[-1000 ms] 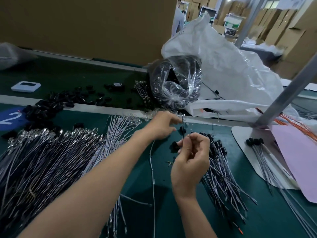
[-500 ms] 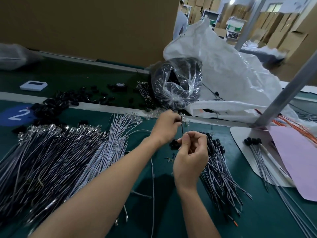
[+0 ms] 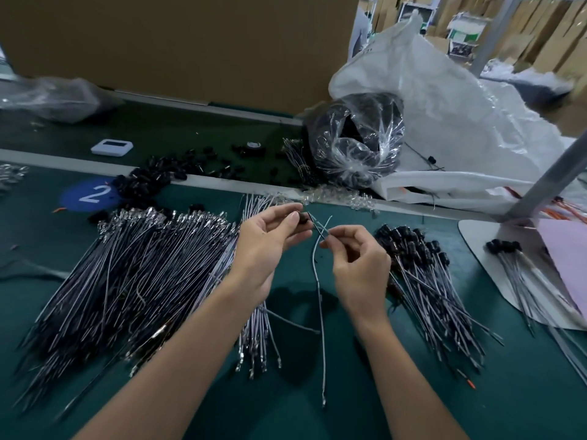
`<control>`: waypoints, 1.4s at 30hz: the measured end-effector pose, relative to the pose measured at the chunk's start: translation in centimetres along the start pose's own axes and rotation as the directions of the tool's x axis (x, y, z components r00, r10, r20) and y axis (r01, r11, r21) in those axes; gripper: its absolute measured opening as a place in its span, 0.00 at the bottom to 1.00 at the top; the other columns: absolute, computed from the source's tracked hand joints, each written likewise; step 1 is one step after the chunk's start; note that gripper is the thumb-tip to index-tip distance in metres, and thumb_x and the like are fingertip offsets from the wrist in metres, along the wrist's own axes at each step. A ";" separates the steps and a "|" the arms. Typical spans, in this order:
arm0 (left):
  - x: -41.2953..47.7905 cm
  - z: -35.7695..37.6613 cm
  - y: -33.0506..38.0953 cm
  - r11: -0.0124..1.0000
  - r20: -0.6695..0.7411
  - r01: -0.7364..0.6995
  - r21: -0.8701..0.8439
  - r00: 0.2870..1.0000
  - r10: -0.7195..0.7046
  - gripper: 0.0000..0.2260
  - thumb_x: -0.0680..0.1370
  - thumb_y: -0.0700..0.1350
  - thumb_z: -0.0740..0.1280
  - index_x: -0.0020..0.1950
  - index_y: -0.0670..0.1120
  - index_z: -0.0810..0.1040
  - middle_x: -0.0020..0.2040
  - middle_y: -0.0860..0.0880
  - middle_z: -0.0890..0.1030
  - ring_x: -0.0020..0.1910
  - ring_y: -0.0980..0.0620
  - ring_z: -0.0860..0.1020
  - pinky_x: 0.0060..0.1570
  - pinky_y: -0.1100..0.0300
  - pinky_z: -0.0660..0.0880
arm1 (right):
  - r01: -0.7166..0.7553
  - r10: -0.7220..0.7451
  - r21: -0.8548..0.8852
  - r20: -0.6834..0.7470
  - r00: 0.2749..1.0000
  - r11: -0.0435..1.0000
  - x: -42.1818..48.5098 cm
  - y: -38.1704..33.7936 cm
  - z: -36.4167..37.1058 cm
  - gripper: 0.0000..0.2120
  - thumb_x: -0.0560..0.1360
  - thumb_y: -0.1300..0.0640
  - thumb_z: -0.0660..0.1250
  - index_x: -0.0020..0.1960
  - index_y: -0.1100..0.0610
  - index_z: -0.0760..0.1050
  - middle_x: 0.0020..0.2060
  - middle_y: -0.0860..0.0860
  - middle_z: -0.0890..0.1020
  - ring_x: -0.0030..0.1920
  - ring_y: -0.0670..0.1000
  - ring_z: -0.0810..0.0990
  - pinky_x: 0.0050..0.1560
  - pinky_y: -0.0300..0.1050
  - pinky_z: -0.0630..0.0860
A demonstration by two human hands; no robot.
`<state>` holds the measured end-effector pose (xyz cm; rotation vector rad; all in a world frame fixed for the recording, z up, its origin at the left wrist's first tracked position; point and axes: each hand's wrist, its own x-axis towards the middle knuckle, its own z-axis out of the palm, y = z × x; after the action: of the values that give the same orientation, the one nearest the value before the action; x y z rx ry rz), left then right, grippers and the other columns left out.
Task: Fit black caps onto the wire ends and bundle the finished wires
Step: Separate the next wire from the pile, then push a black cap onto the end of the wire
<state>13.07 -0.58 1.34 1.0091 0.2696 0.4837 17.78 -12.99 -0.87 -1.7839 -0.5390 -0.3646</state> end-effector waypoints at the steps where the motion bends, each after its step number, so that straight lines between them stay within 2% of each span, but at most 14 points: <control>1: 0.0 -0.2 -0.1 1.000 -0.009 -0.005 -0.011 1.000 0.005 0.07 0.79 0.33 0.63 0.53 0.37 0.80 0.44 0.43 0.84 0.43 0.49 0.84 0.47 0.60 0.81 | 0.014 -0.014 -0.003 0.007 1.000 1.000 -0.1 -0.1 0.0 0.08 0.75 0.67 0.70 0.44 0.54 0.78 0.34 0.43 0.83 0.38 0.39 0.83 0.41 0.26 0.72; 5: 0.1 -0.8 -0.5 0.999 -0.054 -0.013 -0.041 0.998 0.010 0.06 0.80 0.34 0.63 0.52 0.38 0.80 0.45 0.42 0.84 0.44 0.49 0.84 0.45 0.61 0.81 | 0.029 -0.029 -0.005 0.024 0.999 1.000 -0.2 0.0 0.0 0.07 0.75 0.67 0.70 0.44 0.55 0.78 0.34 0.43 0.83 0.38 0.40 0.83 0.42 0.28 0.73; 10: 0.0 -1.1 -0.8 1.000 -0.041 -0.030 -0.007 0.999 0.030 0.07 0.80 0.34 0.63 0.53 0.37 0.79 0.45 0.42 0.84 0.45 0.48 0.84 0.44 0.61 0.80 | 0.066 -0.064 -0.037 0.052 0.997 0.997 -0.2 0.0 0.1 0.09 0.74 0.67 0.70 0.44 0.54 0.78 0.34 0.41 0.82 0.38 0.40 0.83 0.42 0.31 0.76; 15: -0.1 -1.1 -0.6 0.998 -0.035 -0.054 -0.015 0.998 0.053 0.07 0.80 0.34 0.63 0.55 0.36 0.79 0.47 0.40 0.83 0.45 0.49 0.84 0.45 0.60 0.80 | 0.058 -0.056 -0.036 0.046 0.997 0.998 -0.2 0.1 0.0 0.08 0.74 0.67 0.70 0.44 0.55 0.78 0.34 0.42 0.83 0.37 0.41 0.83 0.42 0.29 0.74; 25: -0.4 -1.1 -0.5 0.994 0.085 -0.062 0.088 0.995 0.054 0.08 0.79 0.34 0.64 0.55 0.40 0.80 0.46 0.45 0.86 0.46 0.50 0.84 0.44 0.61 0.80 | 0.063 -0.063 -0.012 0.020 0.998 0.998 -0.2 -0.1 0.1 0.09 0.75 0.66 0.70 0.44 0.52 0.77 0.34 0.41 0.82 0.37 0.41 0.82 0.40 0.28 0.74; 33: -0.5 -1.1 -0.7 0.992 0.092 -0.082 0.098 0.993 0.073 0.08 0.79 0.33 0.64 0.55 0.40 0.80 0.46 0.45 0.86 0.47 0.50 0.84 0.46 0.60 0.81 | 0.009 -0.010 0.028 0.028 1.000 1.000 0.0 0.0 0.0 0.06 0.75 0.67 0.70 0.44 0.56 0.78 0.34 0.45 0.83 0.37 0.43 0.83 0.44 0.37 0.77; 42: -0.5 -0.9 -1.1 0.993 0.128 -0.102 0.064 0.987 0.093 0.10 0.79 0.33 0.63 0.57 0.42 0.77 0.50 0.45 0.85 0.52 0.49 0.83 0.49 0.60 0.80 | -0.050 0.050 0.065 0.005 0.999 0.997 0.1 -0.2 -0.2 0.09 0.75 0.66 0.69 0.44 0.52 0.77 0.34 0.45 0.83 0.38 0.45 0.83 0.45 0.41 0.78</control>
<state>12.54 -0.61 -0.09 1.1209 0.1262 0.4997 17.81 -13.16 -0.60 -1.7319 -0.5024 -0.3058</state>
